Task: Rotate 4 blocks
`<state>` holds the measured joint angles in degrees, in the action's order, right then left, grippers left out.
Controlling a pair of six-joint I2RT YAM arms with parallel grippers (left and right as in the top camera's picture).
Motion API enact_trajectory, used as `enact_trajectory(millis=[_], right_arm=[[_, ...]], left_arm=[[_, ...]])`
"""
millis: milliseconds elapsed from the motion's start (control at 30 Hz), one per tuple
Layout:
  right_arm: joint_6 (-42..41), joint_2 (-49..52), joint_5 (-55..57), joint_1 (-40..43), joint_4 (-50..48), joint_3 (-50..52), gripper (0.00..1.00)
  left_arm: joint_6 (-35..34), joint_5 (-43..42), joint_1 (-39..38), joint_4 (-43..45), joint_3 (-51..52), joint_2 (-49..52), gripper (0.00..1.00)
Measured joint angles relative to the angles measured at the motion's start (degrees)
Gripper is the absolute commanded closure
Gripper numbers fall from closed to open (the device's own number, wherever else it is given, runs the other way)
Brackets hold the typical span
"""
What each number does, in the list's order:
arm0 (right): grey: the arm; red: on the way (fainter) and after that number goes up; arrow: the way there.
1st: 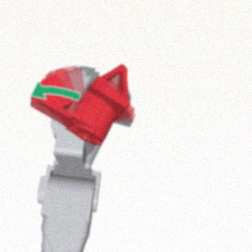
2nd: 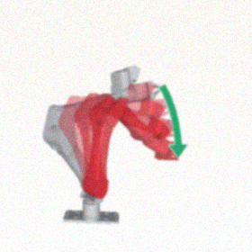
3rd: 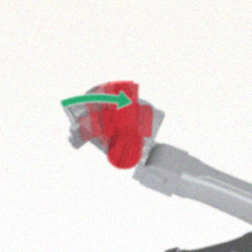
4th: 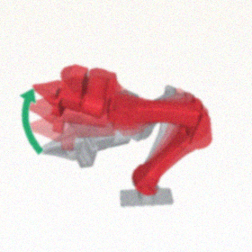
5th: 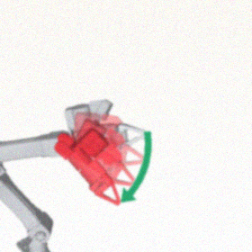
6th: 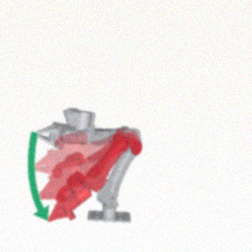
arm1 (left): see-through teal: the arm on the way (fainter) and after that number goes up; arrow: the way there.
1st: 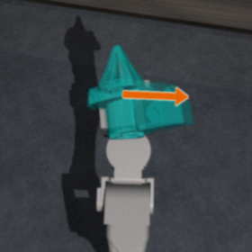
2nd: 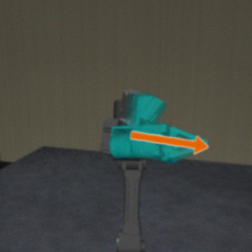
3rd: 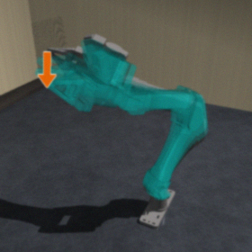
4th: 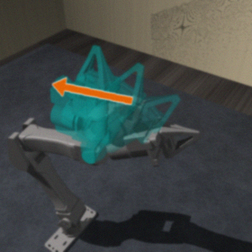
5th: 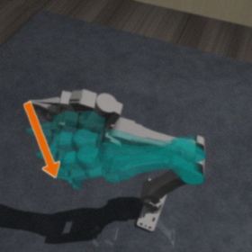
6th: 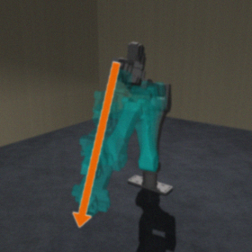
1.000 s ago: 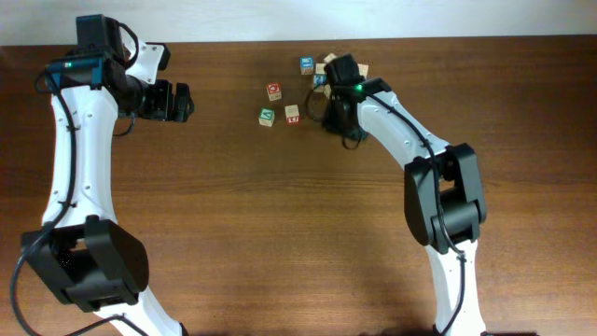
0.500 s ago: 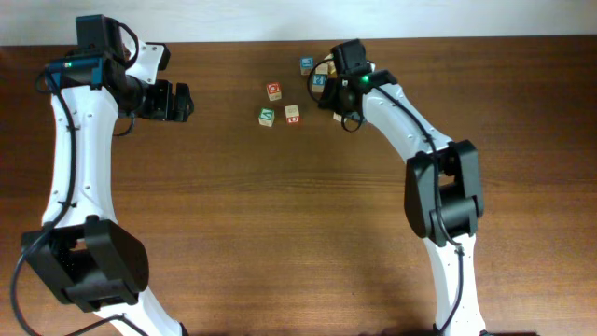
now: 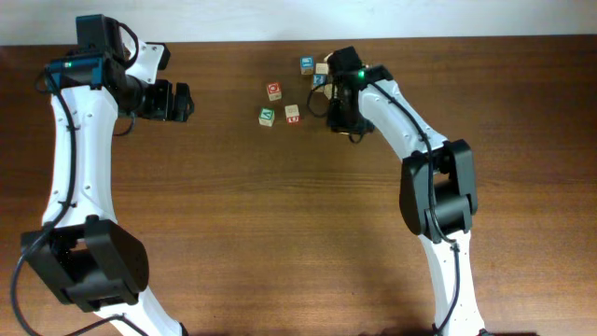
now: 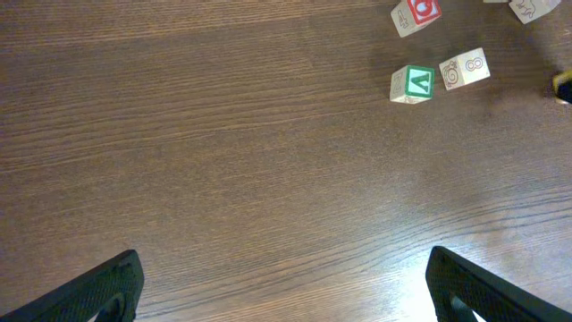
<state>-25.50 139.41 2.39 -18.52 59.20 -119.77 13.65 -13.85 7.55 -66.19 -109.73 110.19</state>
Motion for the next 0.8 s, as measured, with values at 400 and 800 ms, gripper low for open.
enact_trajectory(millis=[400,800], right_arm=[[7.50,0.31,-8.72,-0.42,37.92,-0.68,0.62],[9.62,0.76,-7.98,0.57,34.18,-10.78,0.52]], left_arm=[[0.00,0.02,0.00,0.02,0.00,0.00,0.01],[0.00,0.02,0.00,0.04,0.00,0.00,0.01]])
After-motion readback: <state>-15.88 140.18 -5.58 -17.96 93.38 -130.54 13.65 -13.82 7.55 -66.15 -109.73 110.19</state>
